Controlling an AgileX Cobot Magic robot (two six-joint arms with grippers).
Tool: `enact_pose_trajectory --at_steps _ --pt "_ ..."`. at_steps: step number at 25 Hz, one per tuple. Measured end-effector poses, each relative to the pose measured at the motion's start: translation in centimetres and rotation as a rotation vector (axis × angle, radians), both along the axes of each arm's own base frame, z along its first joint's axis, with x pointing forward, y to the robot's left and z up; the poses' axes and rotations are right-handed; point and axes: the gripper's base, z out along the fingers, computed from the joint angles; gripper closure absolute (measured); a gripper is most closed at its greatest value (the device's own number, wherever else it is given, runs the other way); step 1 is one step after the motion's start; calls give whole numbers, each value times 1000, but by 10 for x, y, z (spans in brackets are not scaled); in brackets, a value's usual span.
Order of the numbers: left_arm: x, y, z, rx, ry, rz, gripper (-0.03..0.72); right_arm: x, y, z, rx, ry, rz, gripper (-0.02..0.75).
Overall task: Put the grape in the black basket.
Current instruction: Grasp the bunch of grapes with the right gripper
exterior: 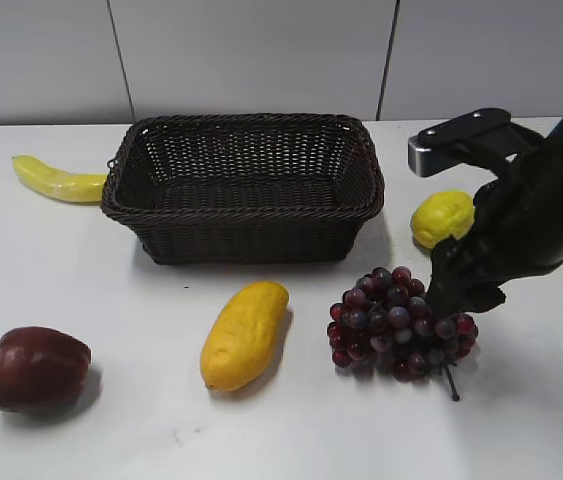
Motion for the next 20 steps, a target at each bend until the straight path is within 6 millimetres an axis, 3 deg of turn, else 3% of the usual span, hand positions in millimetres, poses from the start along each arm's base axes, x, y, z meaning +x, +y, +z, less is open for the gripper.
enact_pose_trajectory --at_steps 15,18,20 --pt "0 0 0 0 0 0 459 24 10 -61 -73 36 97 181" --pt "0 0 0 0 0 0 459 24 10 -68 -85 51 119 258" --pt "0 0 0 0 0 0 459 24 10 -68 -88 50 123 370"
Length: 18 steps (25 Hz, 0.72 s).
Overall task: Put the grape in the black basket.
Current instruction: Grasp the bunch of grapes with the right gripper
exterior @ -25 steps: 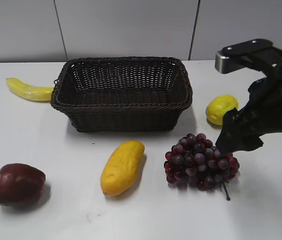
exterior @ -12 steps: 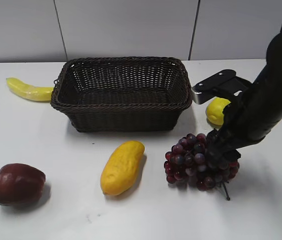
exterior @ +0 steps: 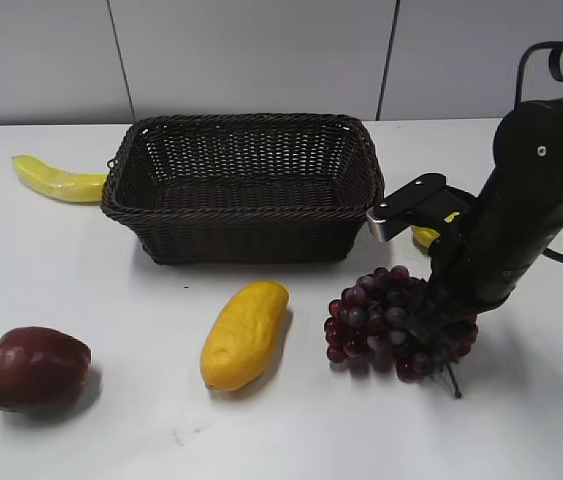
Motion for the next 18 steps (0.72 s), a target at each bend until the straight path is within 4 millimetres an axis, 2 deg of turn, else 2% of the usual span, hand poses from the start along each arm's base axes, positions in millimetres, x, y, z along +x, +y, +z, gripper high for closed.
enact_pose_trajectory --at_steps 2,9,18 --pt "0 0 0 0 0 0 459 0 0 1 1 0 0 475" --pt "0 0 0 0 0 0 459 -5 -1 10 11 33 -15 477" --pt "0 0 0 0 0 0 459 -28 -11 68 51 -18 -5 481"
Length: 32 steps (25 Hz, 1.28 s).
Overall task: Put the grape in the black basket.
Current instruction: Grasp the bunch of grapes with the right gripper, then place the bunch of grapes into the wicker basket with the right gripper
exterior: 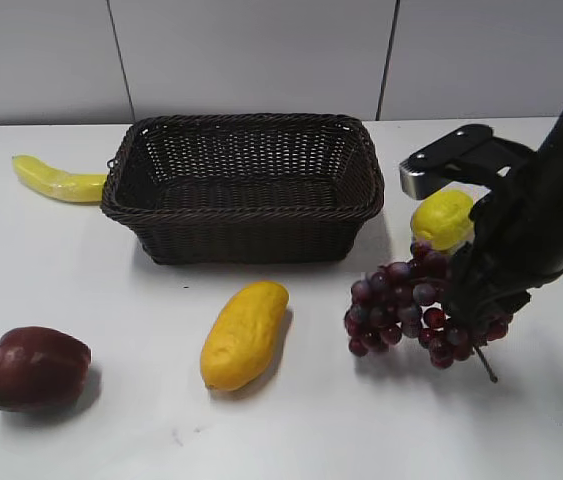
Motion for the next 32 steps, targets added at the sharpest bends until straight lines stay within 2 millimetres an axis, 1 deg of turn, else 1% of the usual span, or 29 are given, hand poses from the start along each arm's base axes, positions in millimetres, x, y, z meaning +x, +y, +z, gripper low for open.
enact_pose_trajectory --at_steps 4,8,13,17,19,21,23,25,28,32 --pt "0 0 0 0 0 0 459 -6 -3 29 30 -54 4 480" --pt "0 0 0 0 0 0 459 2 2 63 59 -106 12 480" --pt "0 0 0 0 0 0 459 19 11 118 142 -268 13 490" --pt "0 0 0 0 0 0 459 33 19 160 253 -452 -1 493" --pt "0 0 0 0 0 0 459 43 24 174 312 -533 -14 493" --pt "0 0 0 0 0 0 459 55 31 181 364 -590 -28 494" --pt "0 0 0 0 0 0 459 70 39 178 405 -628 -47 499" --pt "0 0 0 0 0 0 459 85 47 168 442 -644 -71 499" --pt "0 0 0 0 0 0 459 105 58 144 469 -624 -107 499" --pt "0 0 0 0 0 0 459 128 70 98 441 -536 -133 501"
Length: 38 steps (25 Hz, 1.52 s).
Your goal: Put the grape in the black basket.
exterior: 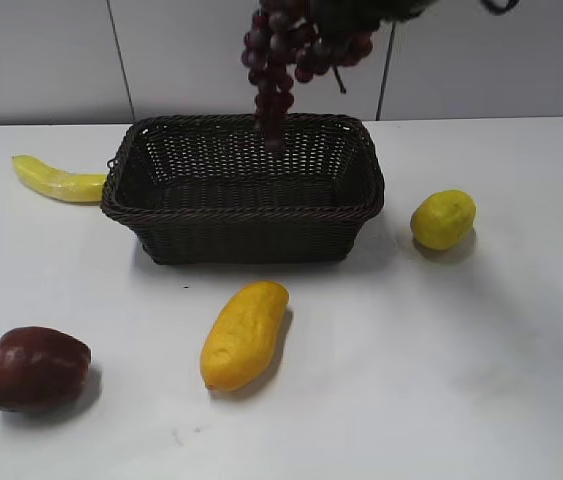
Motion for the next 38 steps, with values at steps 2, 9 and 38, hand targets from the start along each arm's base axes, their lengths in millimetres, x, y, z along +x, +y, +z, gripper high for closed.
enact_pose_trajectory --at_steps 2,9,38 --pt "0 0 0 0 0 0 459 9 5 -25 -25 51 0 502" --pt "0 0 0 0 0 0 459 25 13 -94 -120 188 24 514" --pt "0 0 0 0 0 0 459 39 -109 -36 -258 576 -237 144"
